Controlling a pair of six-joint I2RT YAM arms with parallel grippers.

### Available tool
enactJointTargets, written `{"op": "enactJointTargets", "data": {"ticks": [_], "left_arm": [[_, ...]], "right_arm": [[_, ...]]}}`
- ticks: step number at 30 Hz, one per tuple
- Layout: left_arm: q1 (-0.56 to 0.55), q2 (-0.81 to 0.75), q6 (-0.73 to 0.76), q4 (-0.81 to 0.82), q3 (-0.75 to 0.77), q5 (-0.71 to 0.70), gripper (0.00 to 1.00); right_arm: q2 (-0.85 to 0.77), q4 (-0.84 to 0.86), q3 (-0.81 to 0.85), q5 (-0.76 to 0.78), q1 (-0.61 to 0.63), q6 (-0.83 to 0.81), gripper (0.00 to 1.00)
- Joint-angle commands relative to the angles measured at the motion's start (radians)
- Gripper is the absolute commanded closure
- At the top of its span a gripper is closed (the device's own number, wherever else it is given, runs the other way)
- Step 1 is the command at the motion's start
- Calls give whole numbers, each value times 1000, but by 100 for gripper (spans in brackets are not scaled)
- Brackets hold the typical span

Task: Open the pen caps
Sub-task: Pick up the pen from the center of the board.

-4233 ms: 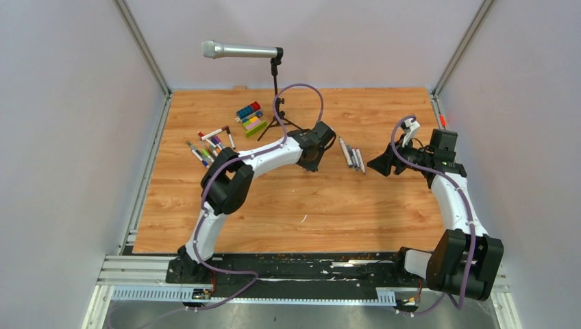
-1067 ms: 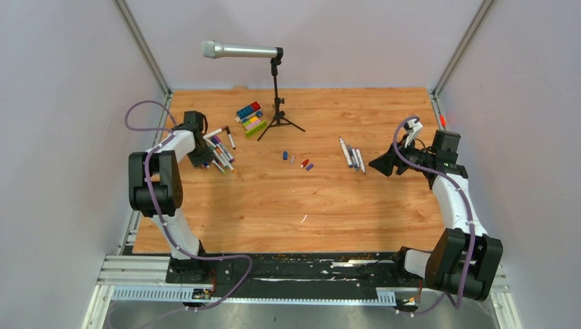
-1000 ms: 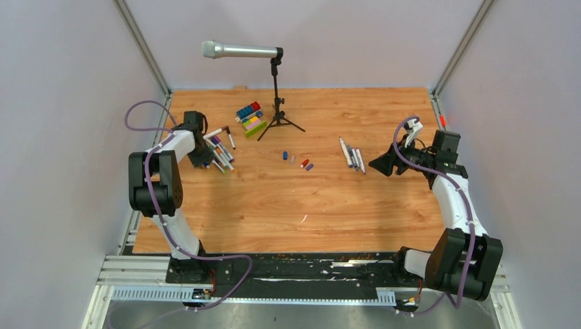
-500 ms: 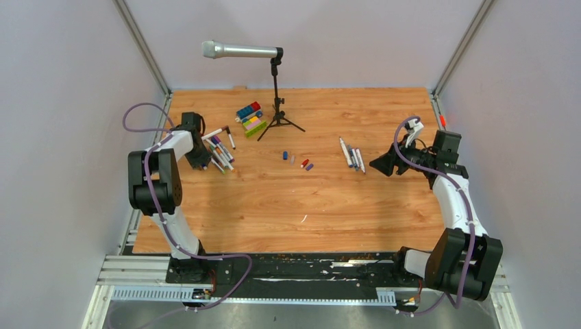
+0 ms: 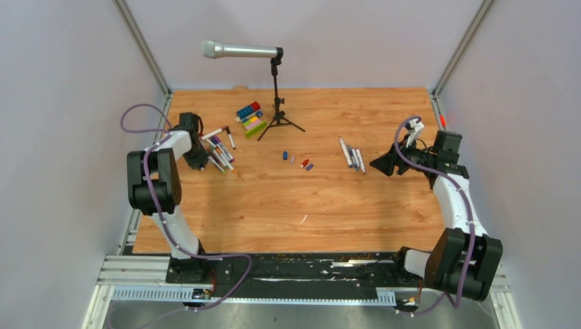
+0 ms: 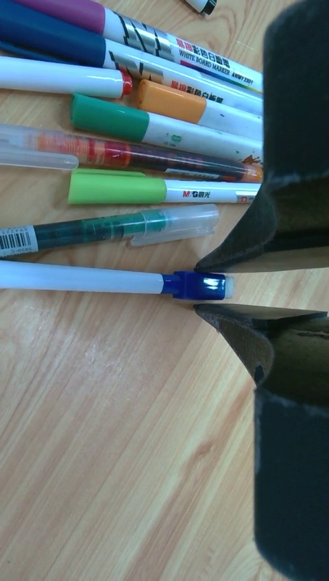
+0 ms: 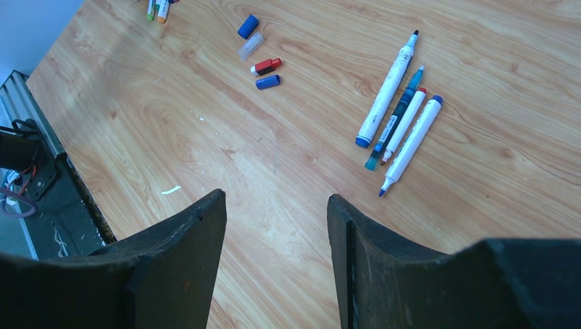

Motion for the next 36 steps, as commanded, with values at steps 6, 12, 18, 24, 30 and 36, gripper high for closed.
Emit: {"op": "enactJointTargets", "data": {"ticks": [6,12,18,24,30,36], "left_arm": [[27,-66,24,6,-31,-19,86],[26,-270,68,22,-133,-42,96],[27,-567,155,145,-347,206,100],[26,-788,134,245,-483,541,100],[-22,-927,-17,530,-635,868,100],[-320,-982,-61,686,-675,807,100]], "right_arm": [[-15,27,7,-38,-12,-7,43],[-21,27,6,-46,-16,-5,43],[-25,25,3,-56,-18,-12,43],[-43,19,-4,-112,-19,-40,44],[-73,-17,-25,-249,-18,-133,44],[-112,-19,-71,-380,-17,-202,44]]}}
